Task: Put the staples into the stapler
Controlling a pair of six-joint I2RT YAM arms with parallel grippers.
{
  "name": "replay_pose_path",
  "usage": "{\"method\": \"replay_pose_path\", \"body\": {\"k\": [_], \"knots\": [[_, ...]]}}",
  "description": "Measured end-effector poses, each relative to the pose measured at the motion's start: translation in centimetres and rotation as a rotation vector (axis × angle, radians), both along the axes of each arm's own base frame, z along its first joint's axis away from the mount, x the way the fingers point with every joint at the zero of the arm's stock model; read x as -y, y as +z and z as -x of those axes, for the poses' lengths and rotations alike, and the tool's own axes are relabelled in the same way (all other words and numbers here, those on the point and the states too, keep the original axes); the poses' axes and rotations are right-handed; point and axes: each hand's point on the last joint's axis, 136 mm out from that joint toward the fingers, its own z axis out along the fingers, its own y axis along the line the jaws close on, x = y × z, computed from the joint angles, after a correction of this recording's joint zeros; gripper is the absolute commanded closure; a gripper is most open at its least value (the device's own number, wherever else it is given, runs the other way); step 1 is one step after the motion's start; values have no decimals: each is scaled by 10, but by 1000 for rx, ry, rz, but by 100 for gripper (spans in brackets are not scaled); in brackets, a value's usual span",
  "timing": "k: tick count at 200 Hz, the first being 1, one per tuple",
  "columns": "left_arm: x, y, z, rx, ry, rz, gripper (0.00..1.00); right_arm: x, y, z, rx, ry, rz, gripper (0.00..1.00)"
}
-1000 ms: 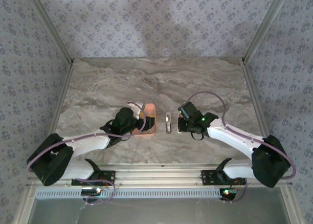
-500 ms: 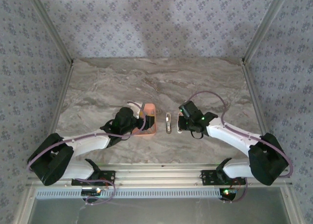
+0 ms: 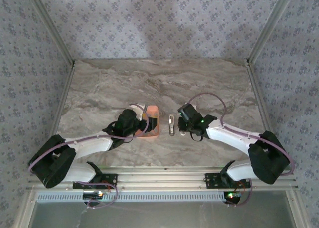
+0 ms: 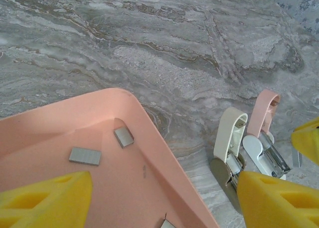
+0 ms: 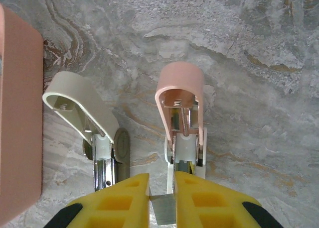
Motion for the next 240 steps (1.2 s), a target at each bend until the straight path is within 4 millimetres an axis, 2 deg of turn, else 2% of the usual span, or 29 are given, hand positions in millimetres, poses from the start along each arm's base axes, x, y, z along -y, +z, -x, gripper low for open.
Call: {"method": "replay_pose_path", "body": {"k": [138, 240], "knots": [[-1, 0, -1, 3, 10, -4, 24, 2, -18, 0, -36, -20, 32, 82], [-1, 0, -1, 4, 10, -4, 24, 5, -19, -1, -25, -27, 53, 82]]}}
